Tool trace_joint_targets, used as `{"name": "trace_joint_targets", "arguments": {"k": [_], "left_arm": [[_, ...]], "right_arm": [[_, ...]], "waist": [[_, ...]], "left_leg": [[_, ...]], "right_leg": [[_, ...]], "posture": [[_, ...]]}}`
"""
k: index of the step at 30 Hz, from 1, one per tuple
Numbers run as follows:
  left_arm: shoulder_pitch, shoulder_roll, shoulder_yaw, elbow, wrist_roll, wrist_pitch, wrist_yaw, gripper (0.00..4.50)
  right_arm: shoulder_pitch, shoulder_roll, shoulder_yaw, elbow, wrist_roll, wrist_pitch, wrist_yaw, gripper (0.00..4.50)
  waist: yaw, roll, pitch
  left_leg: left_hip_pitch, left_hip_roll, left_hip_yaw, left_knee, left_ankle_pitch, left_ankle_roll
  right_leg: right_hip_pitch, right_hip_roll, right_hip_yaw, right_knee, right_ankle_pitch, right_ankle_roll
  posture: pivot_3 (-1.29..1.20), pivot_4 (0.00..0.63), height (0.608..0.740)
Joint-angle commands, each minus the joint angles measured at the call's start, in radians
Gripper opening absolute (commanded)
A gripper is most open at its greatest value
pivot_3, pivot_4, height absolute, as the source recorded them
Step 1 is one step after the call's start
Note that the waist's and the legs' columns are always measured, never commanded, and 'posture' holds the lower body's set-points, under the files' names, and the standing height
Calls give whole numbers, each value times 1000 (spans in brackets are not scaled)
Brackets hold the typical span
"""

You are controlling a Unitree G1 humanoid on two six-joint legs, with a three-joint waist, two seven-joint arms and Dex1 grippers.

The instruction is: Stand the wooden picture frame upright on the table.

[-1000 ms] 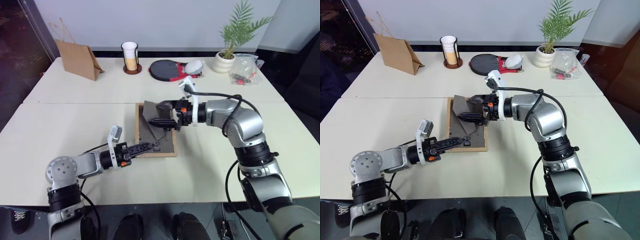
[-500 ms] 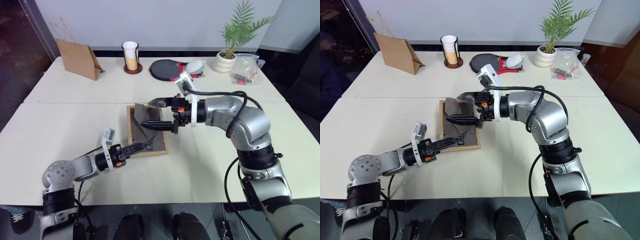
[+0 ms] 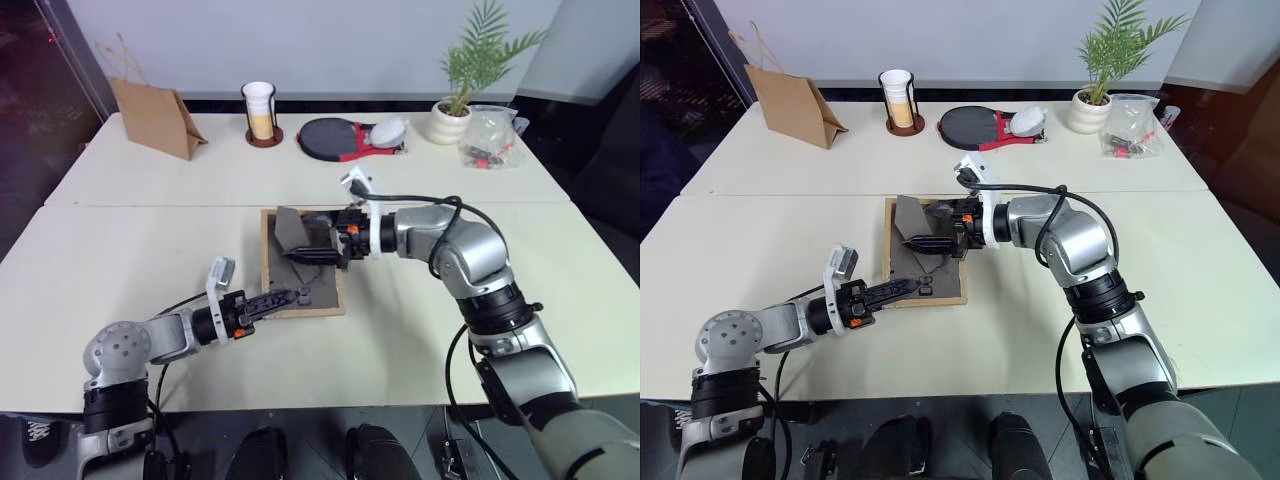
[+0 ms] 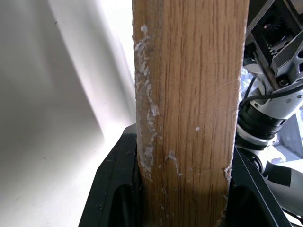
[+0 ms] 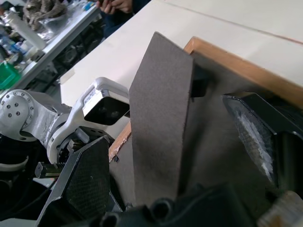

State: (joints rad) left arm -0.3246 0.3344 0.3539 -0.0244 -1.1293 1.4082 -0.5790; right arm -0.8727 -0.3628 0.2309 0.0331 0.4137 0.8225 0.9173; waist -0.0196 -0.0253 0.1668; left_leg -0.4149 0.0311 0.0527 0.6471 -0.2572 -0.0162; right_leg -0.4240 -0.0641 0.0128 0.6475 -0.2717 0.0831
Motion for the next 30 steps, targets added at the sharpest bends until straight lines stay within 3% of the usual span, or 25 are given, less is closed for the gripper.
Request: {"name": "trace_joint_targets", "arguments": {"k": [1,15,25,30], "left_arm": [[-1,-7,1,-46,-45,-10,1,1077],[-70,-32,52,21,-92,-6,120,1077],[-94,-54,65,9,-191,11,244,1077],[-98,-50,54,-17,-280,17,286,1077]], "right_arm": [[-29,16,-1,-26,7,-16,10,4448],[19,-36,-62,-305,98,148,-50,4448],[45,-64,-76,-366,127,190,-80,4448],[37,-125,-32,-342,40,114,-81,4448]], "waist": [[0,0,0],[5,0,0],[2,0,0],[4,0,0]], "left_leg": [[0,0,0,0,0,0],[-4,0,-1,0,0,0],[-4,0,-1,1,0,0],[-5,0,-1,1,0,0]], "right_leg": [[0,0,0,0,0,0],[-3,0,0,0,0,0],[-3,0,-1,0,0,0],[-3,0,-1,0,0,0]], "posture": [[0,150,740],[0,150,740],[0,150,740],[0,150,740]]}}
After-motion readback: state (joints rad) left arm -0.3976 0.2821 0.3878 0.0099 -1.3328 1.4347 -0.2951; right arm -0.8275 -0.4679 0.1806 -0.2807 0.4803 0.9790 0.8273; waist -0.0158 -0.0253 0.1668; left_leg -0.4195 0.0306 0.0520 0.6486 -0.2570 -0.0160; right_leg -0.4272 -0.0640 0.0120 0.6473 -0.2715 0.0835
